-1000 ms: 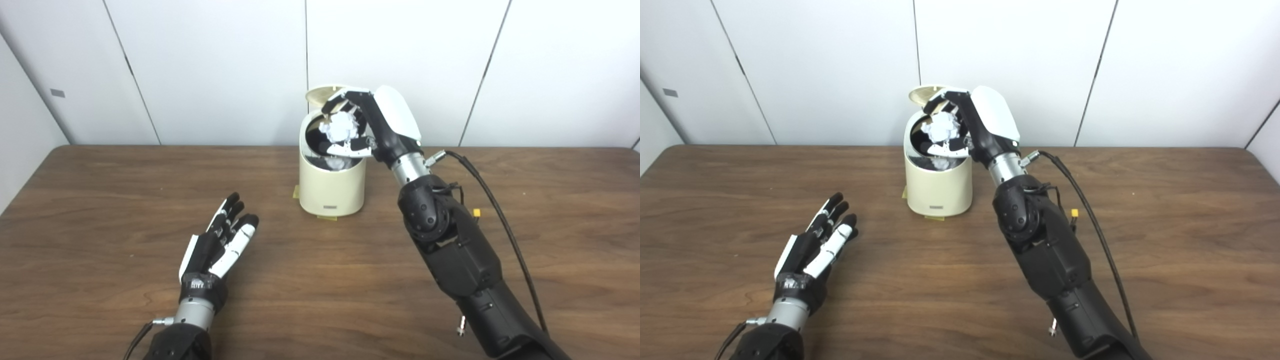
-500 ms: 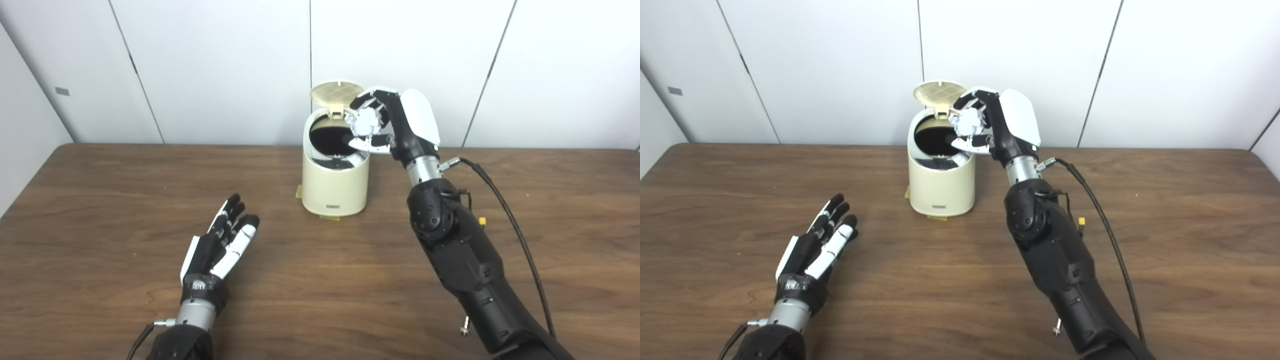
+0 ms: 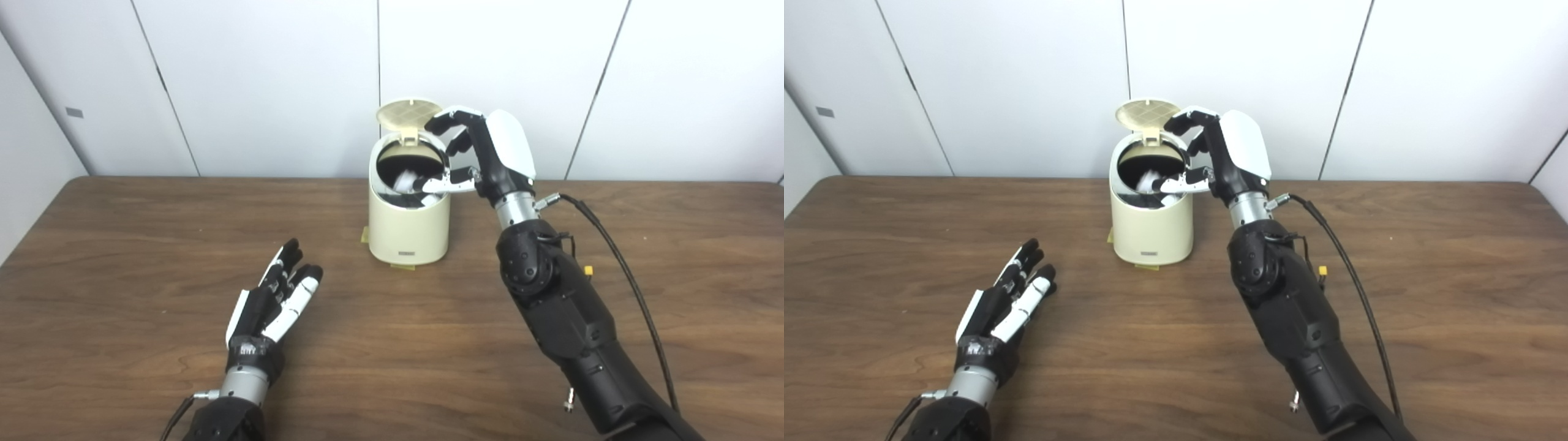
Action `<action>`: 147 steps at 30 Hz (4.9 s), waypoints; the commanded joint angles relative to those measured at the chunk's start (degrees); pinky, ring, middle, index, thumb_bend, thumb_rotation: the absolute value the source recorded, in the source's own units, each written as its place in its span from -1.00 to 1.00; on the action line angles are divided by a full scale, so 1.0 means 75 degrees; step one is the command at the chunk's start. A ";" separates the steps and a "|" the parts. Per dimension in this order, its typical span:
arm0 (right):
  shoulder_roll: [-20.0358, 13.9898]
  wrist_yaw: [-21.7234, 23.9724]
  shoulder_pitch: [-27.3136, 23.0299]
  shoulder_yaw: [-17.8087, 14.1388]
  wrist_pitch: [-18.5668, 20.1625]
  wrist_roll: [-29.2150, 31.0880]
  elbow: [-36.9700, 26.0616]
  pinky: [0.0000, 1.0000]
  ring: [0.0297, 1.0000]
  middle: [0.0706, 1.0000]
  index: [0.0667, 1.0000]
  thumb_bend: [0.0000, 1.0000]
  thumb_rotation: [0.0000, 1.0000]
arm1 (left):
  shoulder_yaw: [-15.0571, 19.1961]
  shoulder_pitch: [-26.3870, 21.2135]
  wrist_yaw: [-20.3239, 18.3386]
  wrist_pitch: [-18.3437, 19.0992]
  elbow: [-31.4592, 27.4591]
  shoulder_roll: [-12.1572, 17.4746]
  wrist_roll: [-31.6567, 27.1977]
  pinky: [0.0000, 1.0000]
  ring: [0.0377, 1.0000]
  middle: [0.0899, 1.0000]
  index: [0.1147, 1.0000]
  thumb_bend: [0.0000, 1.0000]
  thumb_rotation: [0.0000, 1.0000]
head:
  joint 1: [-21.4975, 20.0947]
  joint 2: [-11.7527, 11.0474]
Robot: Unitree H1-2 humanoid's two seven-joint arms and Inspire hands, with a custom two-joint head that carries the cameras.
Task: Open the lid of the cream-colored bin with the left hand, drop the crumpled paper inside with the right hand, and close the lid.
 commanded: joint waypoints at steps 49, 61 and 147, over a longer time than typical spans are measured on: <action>-0.0995 0.2132 0.2291 -0.2248 0.2155 0.3168 -0.3305 -0.02 -0.03 -0.11 -0.02 0.04 -1.00 | 0.0162 -0.2723 0.0260 0.0244 0.1524 0.0302 0.0408 0.77 0.85 0.88 0.97 -0.06 0.07 | -0.0086 -0.0235; -0.0009 0.2684 0.3481 -0.2527 0.2246 0.5222 -0.3779 0.72 0.91 0.97 0.86 0.19 0.66 | 0.0028 -0.4688 -0.0493 0.0648 0.2683 0.0878 0.0218 0.96 0.97 0.95 0.90 -0.04 0.40 | -0.0285 -0.0391; -0.0390 0.2017 0.4122 -0.1965 0.1843 0.4030 -0.3686 0.62 0.90 0.92 1.00 0.24 1.00 | -0.4367 -0.4864 -0.0326 -0.2521 0.3803 0.2522 0.9437 0.90 0.99 0.93 0.35 -0.01 1.00 | -0.0319 -0.0152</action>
